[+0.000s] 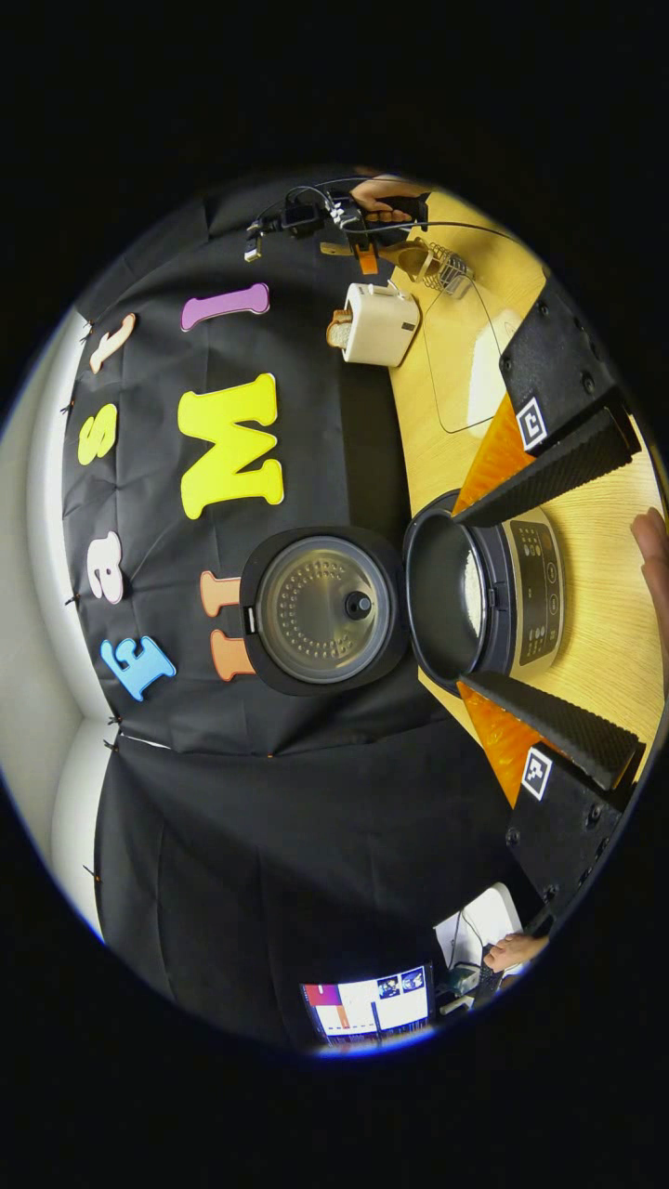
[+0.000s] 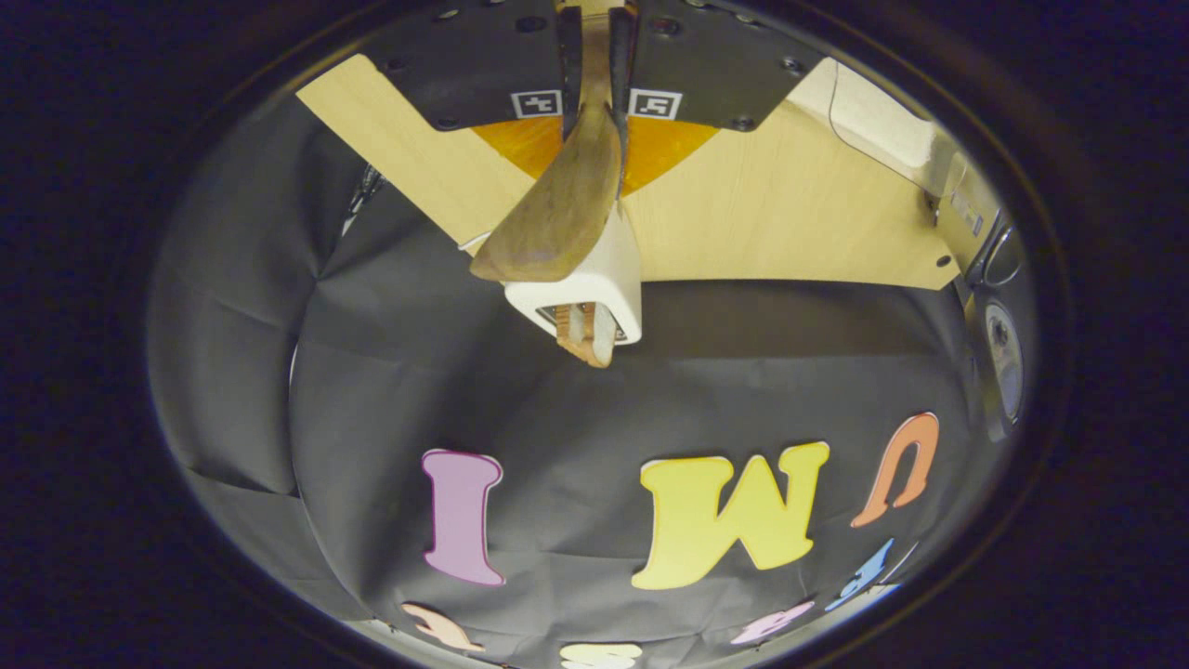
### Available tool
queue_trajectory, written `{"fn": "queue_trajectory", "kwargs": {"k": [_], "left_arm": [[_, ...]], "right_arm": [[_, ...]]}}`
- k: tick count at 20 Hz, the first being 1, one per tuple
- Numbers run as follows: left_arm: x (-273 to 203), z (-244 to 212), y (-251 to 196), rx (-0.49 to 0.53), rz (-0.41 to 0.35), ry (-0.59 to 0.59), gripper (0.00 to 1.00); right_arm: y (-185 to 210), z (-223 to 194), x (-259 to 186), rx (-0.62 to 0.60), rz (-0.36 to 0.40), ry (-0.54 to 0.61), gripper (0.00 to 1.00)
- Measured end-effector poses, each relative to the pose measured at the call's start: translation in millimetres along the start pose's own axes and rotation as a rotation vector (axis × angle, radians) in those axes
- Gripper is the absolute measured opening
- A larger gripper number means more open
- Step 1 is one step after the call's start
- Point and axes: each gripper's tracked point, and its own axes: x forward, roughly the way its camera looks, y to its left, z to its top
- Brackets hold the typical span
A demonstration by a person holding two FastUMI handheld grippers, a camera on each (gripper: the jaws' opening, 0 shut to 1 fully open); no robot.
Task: Close the left gripper, press the button to open the rice cooker; take a wooden spoon from the chopstick holder with the right hand, scoop a spoonful of rice and pour it into the rice cooker, then put the wooden spoon back into the chopstick holder.
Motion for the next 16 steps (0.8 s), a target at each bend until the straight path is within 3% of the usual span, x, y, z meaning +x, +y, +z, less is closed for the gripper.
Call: {"fn": "queue_trajectory", "kwargs": {"k": [1, 2, 4, 6, 7, 10, 12, 16], "left_arm": [[0, 0, 2, 0.000, 0.003, 0.000, 0.99], [0, 0, 2, 0.000, 0.005, 0.001, 0.95], [0, 0, 2, -0.001, 0.005, 0.000, 0.99], [0, 0, 2, -0.002, 0.005, 0.000, 0.99], [0, 1, 1, -0.003, 0.005, -0.001, 0.99], [-2, 1, 0, -0.005, 0.006, -0.002, 0.99], [-4, 7, 0, -0.004, 0.016, -0.010, 0.99], [5, 12, 9, -0.058, 0.035, -0.017, 0.99]], "right_arm": [[-1, -5, 3, 0.003, -0.005, 0.015, 0.12], [-4, -6, 5, 0.002, -0.016, 0.022, 0.13], [-9, -2, 6, 0.012, -0.037, -0.004, 0.28], [-12, 3, 4, 0.028, -0.047, -0.022, 0.29], [-12, 3, 2, 0.026, -0.049, -0.023, 0.44], [-16, 5, -4, 0.032, -0.066, -0.028, 0.69], [-21, 6, -11, 0.030, -0.067, -0.039, 0.96], [-23, 8, -31, 0.019, -0.047, -0.075, 0.96]]}}
